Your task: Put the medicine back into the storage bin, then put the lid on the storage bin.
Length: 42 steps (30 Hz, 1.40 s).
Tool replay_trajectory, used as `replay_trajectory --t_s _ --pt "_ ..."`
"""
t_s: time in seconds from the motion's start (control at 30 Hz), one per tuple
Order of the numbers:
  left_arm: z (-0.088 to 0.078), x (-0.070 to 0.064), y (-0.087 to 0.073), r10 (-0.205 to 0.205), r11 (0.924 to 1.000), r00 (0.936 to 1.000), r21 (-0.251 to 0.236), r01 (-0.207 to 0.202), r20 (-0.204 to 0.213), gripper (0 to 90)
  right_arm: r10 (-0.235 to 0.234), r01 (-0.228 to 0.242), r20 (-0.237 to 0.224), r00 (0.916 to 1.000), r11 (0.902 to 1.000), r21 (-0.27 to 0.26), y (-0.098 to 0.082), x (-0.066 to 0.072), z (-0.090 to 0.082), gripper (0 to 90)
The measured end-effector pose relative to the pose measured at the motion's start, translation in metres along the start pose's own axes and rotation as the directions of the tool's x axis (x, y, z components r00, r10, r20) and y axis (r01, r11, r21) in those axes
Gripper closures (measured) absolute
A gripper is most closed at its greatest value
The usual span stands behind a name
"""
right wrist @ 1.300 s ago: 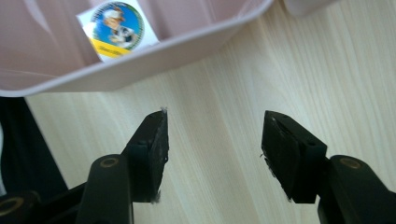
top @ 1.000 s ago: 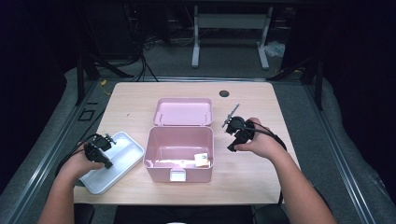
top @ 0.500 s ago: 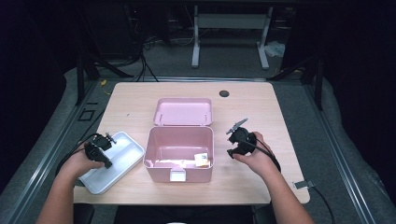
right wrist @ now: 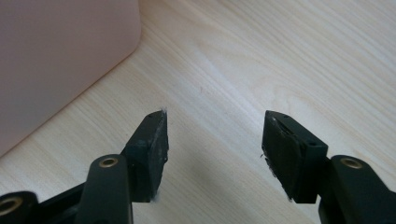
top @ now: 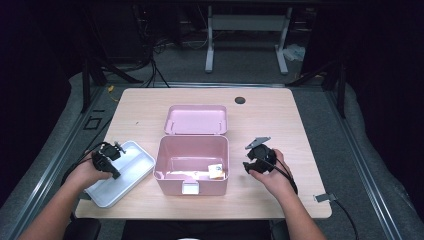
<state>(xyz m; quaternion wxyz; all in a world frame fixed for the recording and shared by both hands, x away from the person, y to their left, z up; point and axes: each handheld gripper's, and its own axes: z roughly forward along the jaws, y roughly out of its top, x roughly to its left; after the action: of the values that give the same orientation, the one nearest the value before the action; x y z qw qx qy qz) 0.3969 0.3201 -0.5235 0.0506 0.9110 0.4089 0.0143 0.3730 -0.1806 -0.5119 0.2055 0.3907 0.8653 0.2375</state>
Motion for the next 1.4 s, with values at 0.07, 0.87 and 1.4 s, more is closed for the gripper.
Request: replay_trajectory --t_s 0.07,0.87,1.4 --pt "0.000 0.001 0.001 -0.001 1.0000 1.0000 0.007 0.001 0.004 87.0 -0.001 0.001 0.000 1.0000 1.0000 0.001 -0.002 0.001 0.002 40.9" --pt "-0.001 0.009 0.005 -0.009 0.9987 0.9995 0.051 0.007 0.030 89.4 0.035 -0.035 -0.037 0.9987 0.9994 -0.007 -0.009 0.003 0.007 42.0" --pt "-0.048 0.016 0.002 0.039 0.9989 0.9987 0.024 -0.040 0.033 89.4 0.052 -0.053 -0.044 0.9977 0.9986 -0.002 -0.011 0.001 0.009 42.1"
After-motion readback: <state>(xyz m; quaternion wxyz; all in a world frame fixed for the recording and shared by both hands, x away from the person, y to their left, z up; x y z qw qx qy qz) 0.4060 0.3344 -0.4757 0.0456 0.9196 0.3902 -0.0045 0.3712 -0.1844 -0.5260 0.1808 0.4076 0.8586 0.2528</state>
